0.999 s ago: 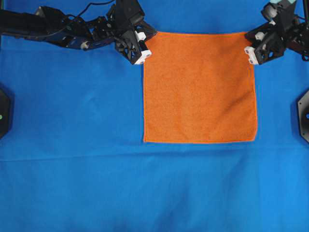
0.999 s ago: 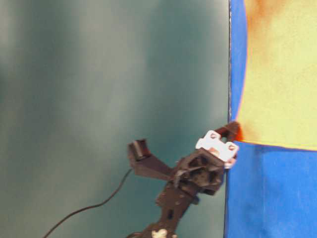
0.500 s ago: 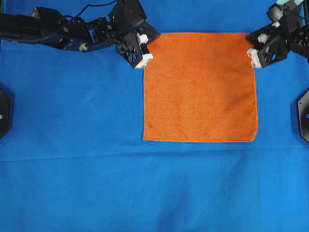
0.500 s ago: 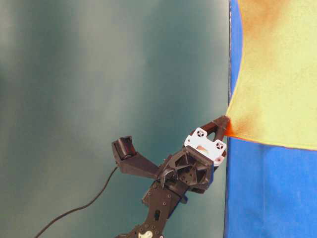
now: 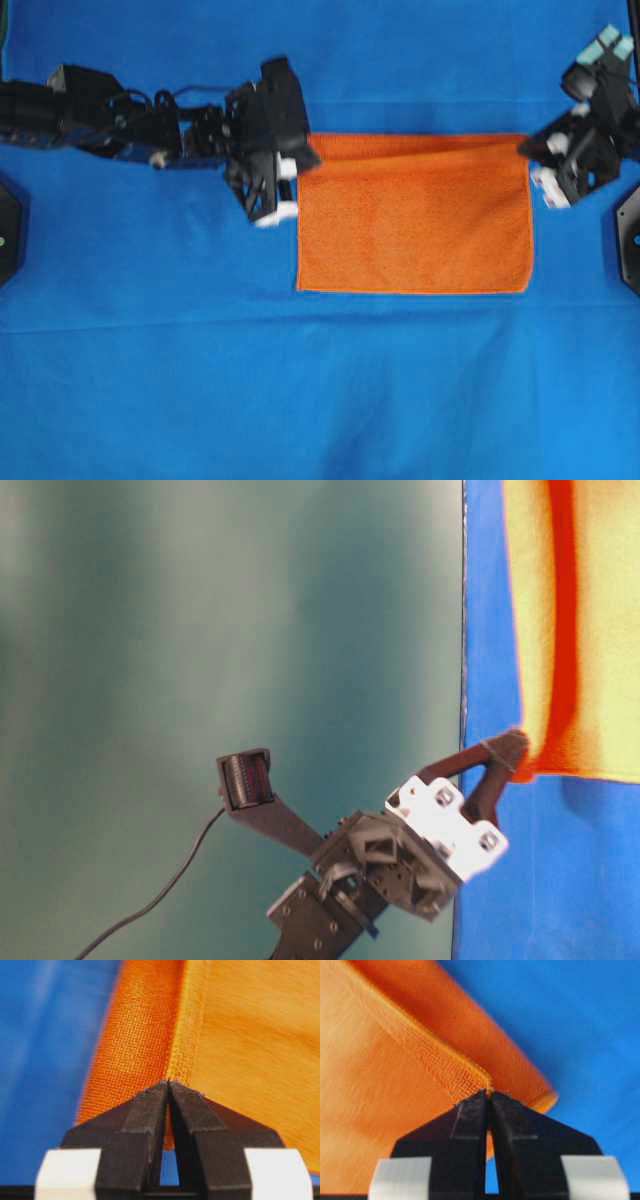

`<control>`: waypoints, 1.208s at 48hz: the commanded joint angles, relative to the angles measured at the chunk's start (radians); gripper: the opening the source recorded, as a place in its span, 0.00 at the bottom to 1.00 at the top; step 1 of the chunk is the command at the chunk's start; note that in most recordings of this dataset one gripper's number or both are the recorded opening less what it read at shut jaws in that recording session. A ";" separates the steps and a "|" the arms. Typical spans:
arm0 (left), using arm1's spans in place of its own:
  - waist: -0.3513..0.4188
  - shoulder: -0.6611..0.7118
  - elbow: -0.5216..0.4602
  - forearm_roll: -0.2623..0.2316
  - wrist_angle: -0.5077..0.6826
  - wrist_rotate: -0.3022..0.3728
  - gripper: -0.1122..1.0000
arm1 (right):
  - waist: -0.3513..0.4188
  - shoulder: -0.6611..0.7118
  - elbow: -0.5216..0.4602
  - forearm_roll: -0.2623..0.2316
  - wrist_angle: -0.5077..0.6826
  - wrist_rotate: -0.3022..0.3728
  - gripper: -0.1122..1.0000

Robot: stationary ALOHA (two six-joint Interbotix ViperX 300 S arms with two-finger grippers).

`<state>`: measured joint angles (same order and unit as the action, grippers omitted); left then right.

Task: Fold the orange towel.
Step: 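Pull both far corners toward the near edge, folding the towel in half, then release the corners and lift both grippers off the folded towel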

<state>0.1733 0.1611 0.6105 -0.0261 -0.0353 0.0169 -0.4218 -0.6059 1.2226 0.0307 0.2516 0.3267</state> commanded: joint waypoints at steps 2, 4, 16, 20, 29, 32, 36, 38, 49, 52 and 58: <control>-0.057 -0.037 0.002 -0.002 0.005 -0.008 0.12 | 0.078 -0.052 0.002 0.003 0.060 0.049 0.11; -0.078 -0.037 0.005 -0.002 0.006 -0.015 0.12 | 0.107 -0.067 0.005 0.003 0.077 0.069 0.11; -0.190 -0.034 0.011 0.000 0.026 -0.086 0.12 | 0.299 -0.106 0.009 0.003 0.118 0.184 0.11; -0.218 -0.034 0.011 -0.002 0.026 -0.103 0.12 | 0.351 -0.098 0.009 0.003 0.118 0.224 0.11; -0.256 -0.031 0.011 0.000 0.026 -0.109 0.12 | 0.439 -0.057 0.008 0.003 0.114 0.295 0.11; -0.258 -0.029 0.011 0.000 0.026 -0.109 0.12 | 0.454 -0.037 0.006 0.002 0.112 0.307 0.11; -0.256 -0.029 0.011 0.000 0.018 -0.097 0.12 | 0.469 -0.006 0.003 0.000 0.112 0.313 0.11; -0.253 -0.029 0.009 0.000 0.014 -0.094 0.12 | 0.471 0.008 0.000 -0.002 0.109 0.313 0.11; -0.236 -0.028 0.018 0.000 -0.014 -0.094 0.12 | 0.472 0.074 -0.011 -0.014 0.055 0.313 0.11; -0.236 -0.028 0.021 0.000 -0.015 -0.094 0.12 | 0.476 0.080 -0.011 -0.014 0.041 0.313 0.11; -0.235 -0.028 0.028 0.000 -0.015 -0.092 0.16 | 0.479 0.081 -0.012 -0.014 0.029 0.313 0.11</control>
<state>-0.0629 0.1549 0.6412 -0.0261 -0.0445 -0.0782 0.0506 -0.5216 1.2303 0.0184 0.2915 0.6381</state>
